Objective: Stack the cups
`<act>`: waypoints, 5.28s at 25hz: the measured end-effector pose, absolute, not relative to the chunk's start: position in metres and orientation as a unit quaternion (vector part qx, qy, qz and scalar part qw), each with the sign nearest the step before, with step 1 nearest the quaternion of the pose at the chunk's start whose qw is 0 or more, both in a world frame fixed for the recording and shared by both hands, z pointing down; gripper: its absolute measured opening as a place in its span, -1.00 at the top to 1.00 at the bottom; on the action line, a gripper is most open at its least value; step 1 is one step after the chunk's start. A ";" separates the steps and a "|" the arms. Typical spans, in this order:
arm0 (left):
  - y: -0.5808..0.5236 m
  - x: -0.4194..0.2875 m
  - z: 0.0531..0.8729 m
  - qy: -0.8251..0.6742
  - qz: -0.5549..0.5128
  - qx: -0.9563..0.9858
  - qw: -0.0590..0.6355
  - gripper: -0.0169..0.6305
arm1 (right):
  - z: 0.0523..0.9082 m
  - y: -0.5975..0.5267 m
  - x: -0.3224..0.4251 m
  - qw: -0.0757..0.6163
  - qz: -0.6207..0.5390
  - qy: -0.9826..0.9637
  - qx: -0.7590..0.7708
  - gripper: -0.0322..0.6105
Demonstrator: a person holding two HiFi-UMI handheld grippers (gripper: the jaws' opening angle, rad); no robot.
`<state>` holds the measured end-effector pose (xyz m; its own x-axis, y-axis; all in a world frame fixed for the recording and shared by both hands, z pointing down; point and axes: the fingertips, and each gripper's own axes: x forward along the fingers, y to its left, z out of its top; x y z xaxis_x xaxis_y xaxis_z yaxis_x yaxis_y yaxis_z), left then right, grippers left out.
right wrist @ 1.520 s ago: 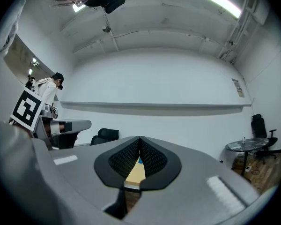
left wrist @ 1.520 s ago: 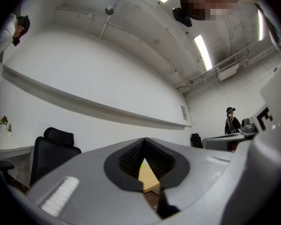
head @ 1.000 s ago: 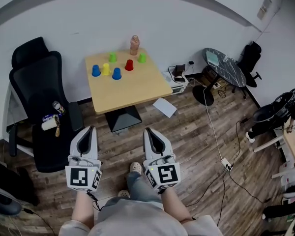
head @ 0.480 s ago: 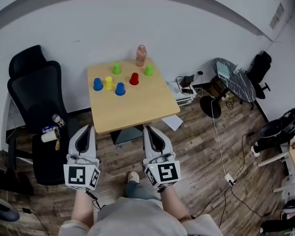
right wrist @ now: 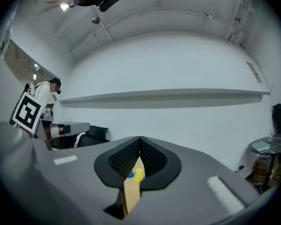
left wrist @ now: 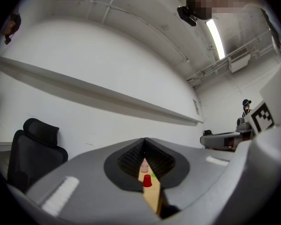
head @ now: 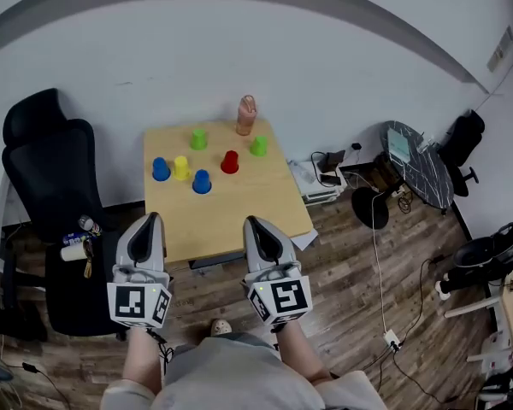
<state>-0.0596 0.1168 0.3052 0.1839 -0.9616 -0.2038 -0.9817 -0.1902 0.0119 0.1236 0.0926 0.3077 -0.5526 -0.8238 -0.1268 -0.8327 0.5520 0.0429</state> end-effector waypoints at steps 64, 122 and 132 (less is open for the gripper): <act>-0.223 -0.196 0.633 0.538 -0.154 -0.818 -0.137 -0.05 | 0.635 -0.197 -0.009 -0.232 -0.220 0.776 -0.544 0.17; -0.205 -0.124 0.604 0.548 -0.131 -0.818 -0.120 -0.15 | 0.596 -0.122 0.080 -0.192 -0.242 0.798 -0.517 0.17; -0.248 -0.110 0.626 0.528 -0.190 -0.822 -0.099 0.10 | 0.577 -0.123 0.096 -0.165 -0.242 0.776 -0.558 0.17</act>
